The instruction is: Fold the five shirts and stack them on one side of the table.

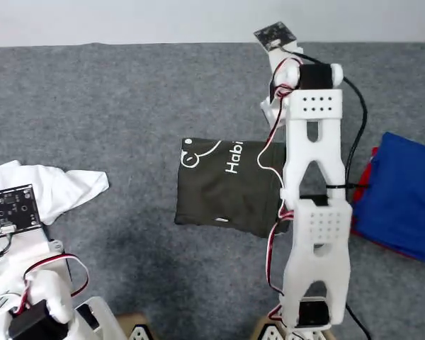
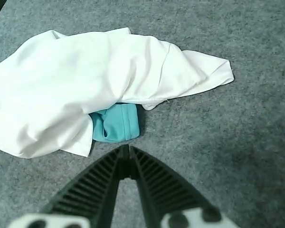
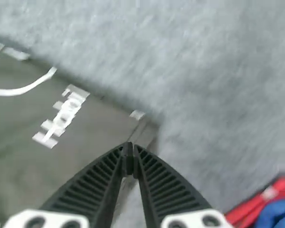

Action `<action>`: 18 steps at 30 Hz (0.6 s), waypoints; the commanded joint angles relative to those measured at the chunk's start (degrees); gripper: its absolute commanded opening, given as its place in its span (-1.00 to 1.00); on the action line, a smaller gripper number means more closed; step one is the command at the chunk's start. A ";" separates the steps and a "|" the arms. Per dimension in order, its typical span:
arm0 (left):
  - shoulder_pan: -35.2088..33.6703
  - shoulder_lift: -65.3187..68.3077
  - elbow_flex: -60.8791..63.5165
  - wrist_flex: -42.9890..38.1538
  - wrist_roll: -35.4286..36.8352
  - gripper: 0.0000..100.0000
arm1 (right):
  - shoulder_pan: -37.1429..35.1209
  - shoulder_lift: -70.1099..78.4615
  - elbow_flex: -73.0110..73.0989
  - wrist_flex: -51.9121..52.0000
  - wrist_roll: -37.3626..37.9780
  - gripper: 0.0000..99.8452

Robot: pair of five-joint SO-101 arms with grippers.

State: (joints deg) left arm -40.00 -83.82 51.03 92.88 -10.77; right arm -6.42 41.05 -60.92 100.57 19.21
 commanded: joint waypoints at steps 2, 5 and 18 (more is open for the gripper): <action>-0.09 -0.18 -0.31 -1.41 -0.70 -0.99 | -4.62 -18.42 26.20 2.33 -5.80 -0.98; -0.09 -0.18 -0.04 -1.41 -0.70 -0.99 | -8.57 -23.69 39.21 1.80 -8.18 -0.98; -0.09 -0.18 0.04 -1.05 -3.08 -0.99 | -8.75 -19.30 62.95 -15.60 -9.67 -0.98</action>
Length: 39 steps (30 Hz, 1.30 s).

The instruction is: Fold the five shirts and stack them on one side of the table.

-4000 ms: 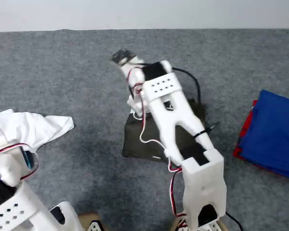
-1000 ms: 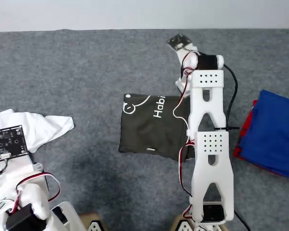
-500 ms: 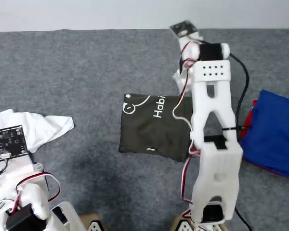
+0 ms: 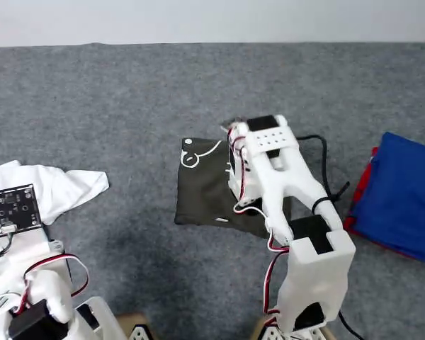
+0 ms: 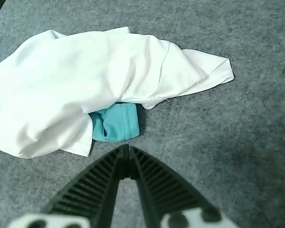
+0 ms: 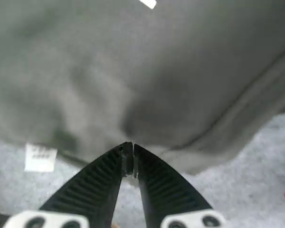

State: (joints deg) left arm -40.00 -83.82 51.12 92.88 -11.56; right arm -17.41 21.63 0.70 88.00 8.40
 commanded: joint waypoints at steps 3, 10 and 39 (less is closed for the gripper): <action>-0.09 -0.18 -0.04 -1.05 -3.52 -0.99 | 6.73 2.51 1.41 -5.23 4.31 -0.98; -0.09 0.00 0.04 -1.23 -3.52 -0.99 | 13.49 4.09 -0.44 -4.88 7.91 -0.98; -0.09 -0.18 0.13 -0.97 -3.34 -0.99 | 8.84 -0.84 -1.14 -18.59 -21.01 -0.33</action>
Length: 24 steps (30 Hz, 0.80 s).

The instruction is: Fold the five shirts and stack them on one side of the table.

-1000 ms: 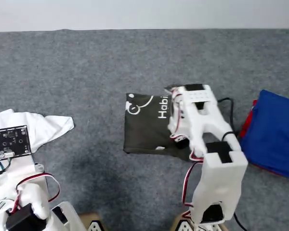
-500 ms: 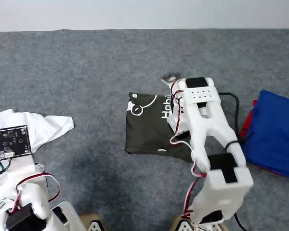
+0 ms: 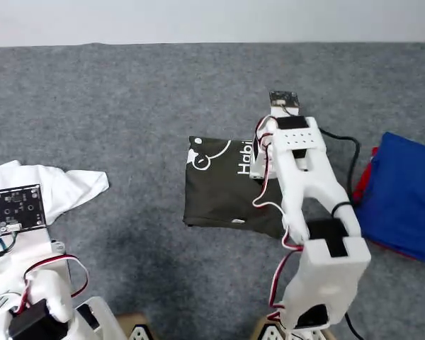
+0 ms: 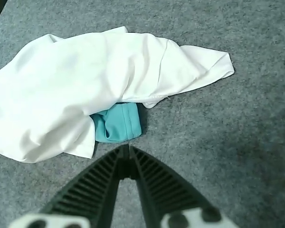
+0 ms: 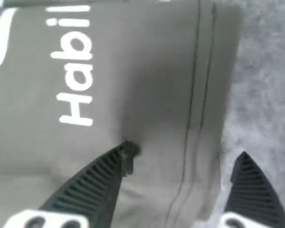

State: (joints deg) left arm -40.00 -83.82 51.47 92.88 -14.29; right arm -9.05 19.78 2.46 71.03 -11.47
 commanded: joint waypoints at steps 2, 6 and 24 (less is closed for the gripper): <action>-0.09 -0.18 0.13 -0.97 -0.62 -0.99 | 0.04 3.03 -2.90 -2.86 -1.23 -0.33; -0.09 -0.18 0.22 -1.14 -0.70 -0.99 | -2.68 6.20 -3.87 -3.38 -1.23 -0.37; -0.09 -0.18 0.40 -1.41 -0.70 -0.99 | 1.63 7.08 -12.92 9.63 15.38 -0.98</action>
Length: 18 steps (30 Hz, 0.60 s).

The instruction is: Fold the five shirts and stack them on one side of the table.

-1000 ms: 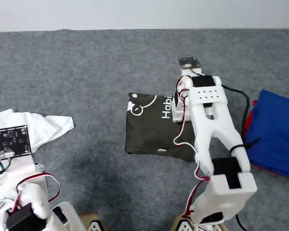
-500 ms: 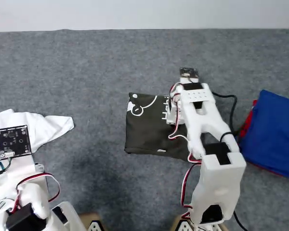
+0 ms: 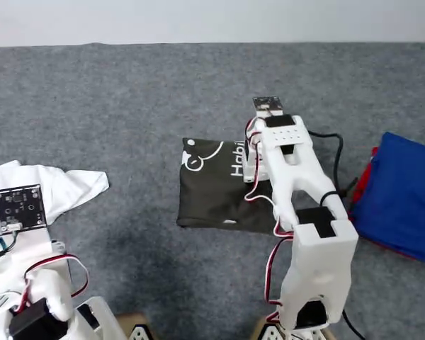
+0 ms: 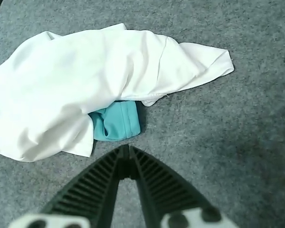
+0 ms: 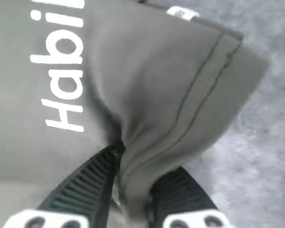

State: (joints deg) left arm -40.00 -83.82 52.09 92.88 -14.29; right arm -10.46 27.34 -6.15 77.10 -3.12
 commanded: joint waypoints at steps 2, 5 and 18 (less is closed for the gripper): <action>-0.09 -0.18 -0.22 -1.41 -0.70 -0.99 | 6.29 -0.48 -6.07 4.18 17.49 -0.98; -0.09 -0.18 -0.22 -1.41 -0.70 -0.99 | 12.00 -0.04 -9.93 4.09 32.53 -0.98; 0.18 -0.18 -0.22 -1.41 -0.70 -0.99 | 11.91 2.51 -16.70 -9.63 80.44 -0.98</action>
State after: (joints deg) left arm -40.00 -83.82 52.09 92.88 -14.29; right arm 3.87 29.63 -19.52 70.33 72.92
